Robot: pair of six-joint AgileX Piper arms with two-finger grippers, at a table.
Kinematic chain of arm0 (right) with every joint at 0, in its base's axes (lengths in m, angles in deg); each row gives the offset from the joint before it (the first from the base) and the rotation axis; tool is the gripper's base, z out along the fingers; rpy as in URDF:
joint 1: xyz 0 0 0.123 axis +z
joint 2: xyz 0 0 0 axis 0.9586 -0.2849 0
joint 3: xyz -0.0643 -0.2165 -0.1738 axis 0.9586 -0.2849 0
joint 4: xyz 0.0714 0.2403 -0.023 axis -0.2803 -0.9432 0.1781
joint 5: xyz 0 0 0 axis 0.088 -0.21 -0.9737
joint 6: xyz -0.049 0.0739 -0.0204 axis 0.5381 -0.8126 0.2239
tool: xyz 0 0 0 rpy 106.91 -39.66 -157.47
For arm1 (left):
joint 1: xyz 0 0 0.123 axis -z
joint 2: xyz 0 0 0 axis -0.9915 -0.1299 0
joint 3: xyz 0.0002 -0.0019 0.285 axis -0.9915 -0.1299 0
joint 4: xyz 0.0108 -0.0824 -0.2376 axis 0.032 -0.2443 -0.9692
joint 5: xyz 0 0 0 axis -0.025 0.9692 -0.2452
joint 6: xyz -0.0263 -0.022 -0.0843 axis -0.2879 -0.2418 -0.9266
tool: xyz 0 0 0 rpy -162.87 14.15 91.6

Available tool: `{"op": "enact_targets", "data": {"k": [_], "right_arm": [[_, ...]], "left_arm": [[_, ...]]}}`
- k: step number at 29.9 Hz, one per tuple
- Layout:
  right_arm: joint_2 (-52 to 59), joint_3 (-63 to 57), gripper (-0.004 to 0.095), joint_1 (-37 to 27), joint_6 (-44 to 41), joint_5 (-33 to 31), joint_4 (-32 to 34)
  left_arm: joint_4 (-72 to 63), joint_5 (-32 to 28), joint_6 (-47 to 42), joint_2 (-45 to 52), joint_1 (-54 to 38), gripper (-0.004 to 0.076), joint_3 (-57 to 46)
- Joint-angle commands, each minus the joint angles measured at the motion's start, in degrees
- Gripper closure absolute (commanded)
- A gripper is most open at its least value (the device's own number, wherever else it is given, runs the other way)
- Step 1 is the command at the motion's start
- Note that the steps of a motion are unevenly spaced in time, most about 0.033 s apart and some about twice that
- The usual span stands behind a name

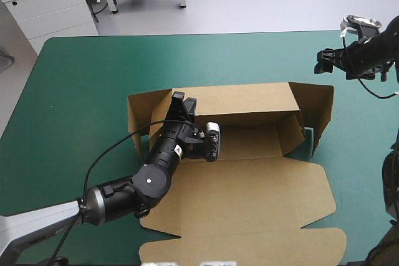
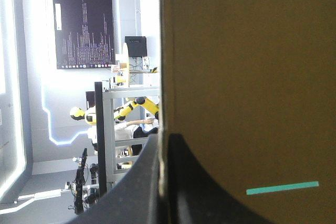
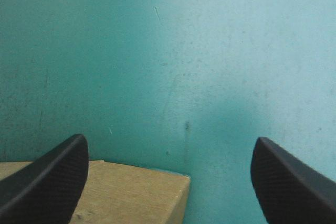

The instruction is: Fold the box

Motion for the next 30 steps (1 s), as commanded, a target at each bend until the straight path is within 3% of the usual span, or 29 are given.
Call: {"op": "enact_targets", "data": {"k": [1,18,30], "right_arm": [[3.12,0.70,0.0130,-0.43,0.12,-0.73,0.26],[15.56,-20.17,0.0140,-2.72,3.41,-0.73,-3.48],[22.39,-33.09,0.0140,-2.72,15.32,1.45,-8.75]], "left_arm": [[2.75,1.19,-0.64,2.13,0.08,0.0734,1.54],[2.75,1.19,-1.77,2.13,0.08,0.0734,1.54],[2.75,1.30,-1.77,2.13,0.08,0.0734,1.54]]}}
